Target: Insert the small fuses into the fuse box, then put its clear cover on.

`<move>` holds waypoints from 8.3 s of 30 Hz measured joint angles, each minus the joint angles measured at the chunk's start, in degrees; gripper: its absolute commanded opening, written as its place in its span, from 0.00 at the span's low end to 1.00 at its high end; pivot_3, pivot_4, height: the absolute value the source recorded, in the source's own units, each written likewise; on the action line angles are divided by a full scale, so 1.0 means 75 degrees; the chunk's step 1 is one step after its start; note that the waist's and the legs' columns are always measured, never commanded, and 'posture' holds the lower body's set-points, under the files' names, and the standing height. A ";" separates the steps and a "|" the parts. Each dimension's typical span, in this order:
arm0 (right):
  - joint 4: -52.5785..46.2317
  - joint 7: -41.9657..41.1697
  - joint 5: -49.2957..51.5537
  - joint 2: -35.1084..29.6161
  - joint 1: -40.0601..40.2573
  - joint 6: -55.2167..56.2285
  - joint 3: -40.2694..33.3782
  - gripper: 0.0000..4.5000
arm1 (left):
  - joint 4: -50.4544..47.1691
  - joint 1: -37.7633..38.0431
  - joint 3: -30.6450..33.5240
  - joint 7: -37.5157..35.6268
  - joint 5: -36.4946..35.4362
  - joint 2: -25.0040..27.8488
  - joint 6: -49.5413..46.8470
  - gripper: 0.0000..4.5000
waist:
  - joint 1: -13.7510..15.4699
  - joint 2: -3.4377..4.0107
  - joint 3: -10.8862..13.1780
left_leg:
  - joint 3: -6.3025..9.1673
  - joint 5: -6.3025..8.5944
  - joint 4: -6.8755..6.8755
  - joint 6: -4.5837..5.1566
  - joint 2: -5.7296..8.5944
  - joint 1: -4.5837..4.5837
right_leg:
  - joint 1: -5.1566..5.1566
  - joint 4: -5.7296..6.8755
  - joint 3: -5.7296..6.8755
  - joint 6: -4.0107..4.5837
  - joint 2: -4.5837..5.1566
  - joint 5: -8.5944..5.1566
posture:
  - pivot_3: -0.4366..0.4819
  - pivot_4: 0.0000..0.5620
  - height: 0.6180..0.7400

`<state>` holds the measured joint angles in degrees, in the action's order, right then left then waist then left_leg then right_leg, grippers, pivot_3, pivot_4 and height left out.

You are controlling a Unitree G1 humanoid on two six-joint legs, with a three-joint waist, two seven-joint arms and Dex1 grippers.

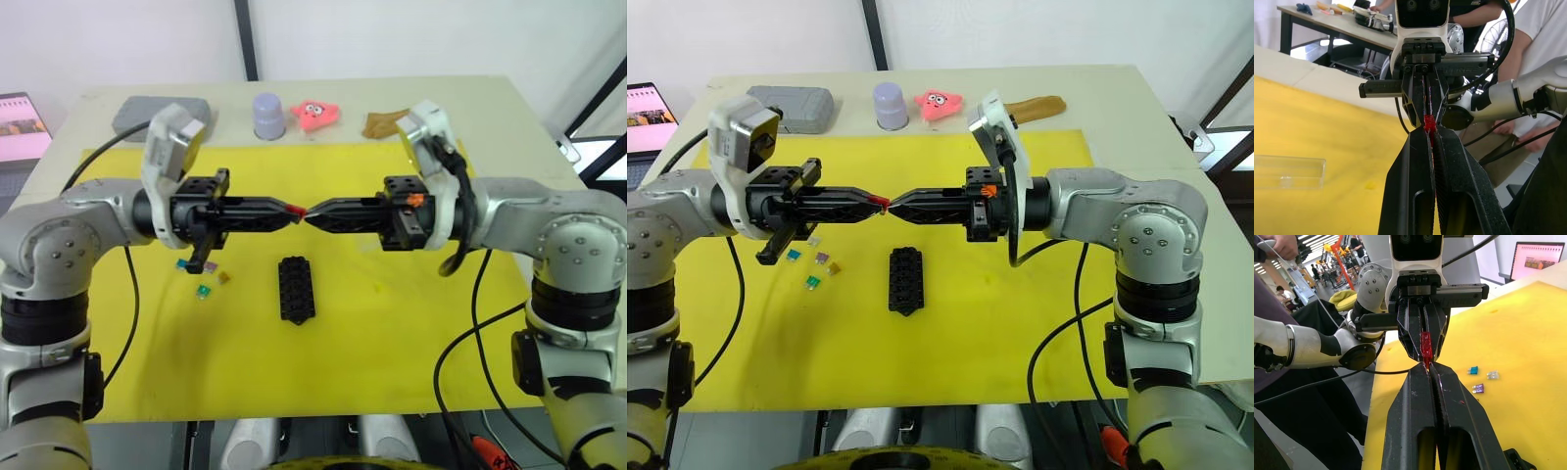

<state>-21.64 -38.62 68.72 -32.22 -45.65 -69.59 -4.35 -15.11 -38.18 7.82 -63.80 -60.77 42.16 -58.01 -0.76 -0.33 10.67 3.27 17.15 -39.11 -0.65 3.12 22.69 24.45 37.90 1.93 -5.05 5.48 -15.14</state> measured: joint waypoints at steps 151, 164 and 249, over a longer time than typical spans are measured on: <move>0.0160 -0.3455 -0.6734 -0.0567 0.1614 0.4770 0.4120 0.00 | -0.1907 0.4386 -0.1202 0.0079 0.4714 0.1566 0.3981 0.99 | 0.0018 0.0000 0.0004 | 0.0003 0.0012 0.0001 0.0020 -0.0004 0.0019 | 0.0002 -0.0036 -0.0002 -0.0003 -0.0003 -0.0001 | 0.48 0.27 0.92; 0.0289 -0.3493 -0.6965 -0.0497 0.1724 0.5097 0.4122 0.00 | -0.1908 0.4377 -0.1236 0.0185 0.4774 0.1499 0.3981 0.99 | 0.0017 -0.0001 0.0003 | 0.0003 0.0009 0.0001 0.0014 -0.0004 0.0015 | -0.0001 -0.0036 -0.0002 -0.0003 -0.0004 -0.0001 | 0.48 0.27 0.92; 0.0086 -0.3260 -0.6697 -0.0415 0.2033 0.4576 0.3775 0.00 | -0.1907 0.4254 -0.1470 0.0209 0.4830 0.1403 0.3987 0.99 | 0.0018 -0.0002 0.0003 | 0.0002 0.0007 0.0000 0.0011 -0.0004 0.0008 | -0.0009 -0.0035 -0.0002 -0.0003 -0.0005 0.0000 | 0.48 0.27 0.92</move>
<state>-21.00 -63.07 18.50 -35.33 -30.40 -35.27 23.96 -29.41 -6.28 -3.20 -62.23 -24.54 52.68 -28.10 -0.63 -0.35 10.69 3.28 17.21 -39.11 -0.57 3.09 22.75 24.38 37.64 1.92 -5.08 5.45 -15.14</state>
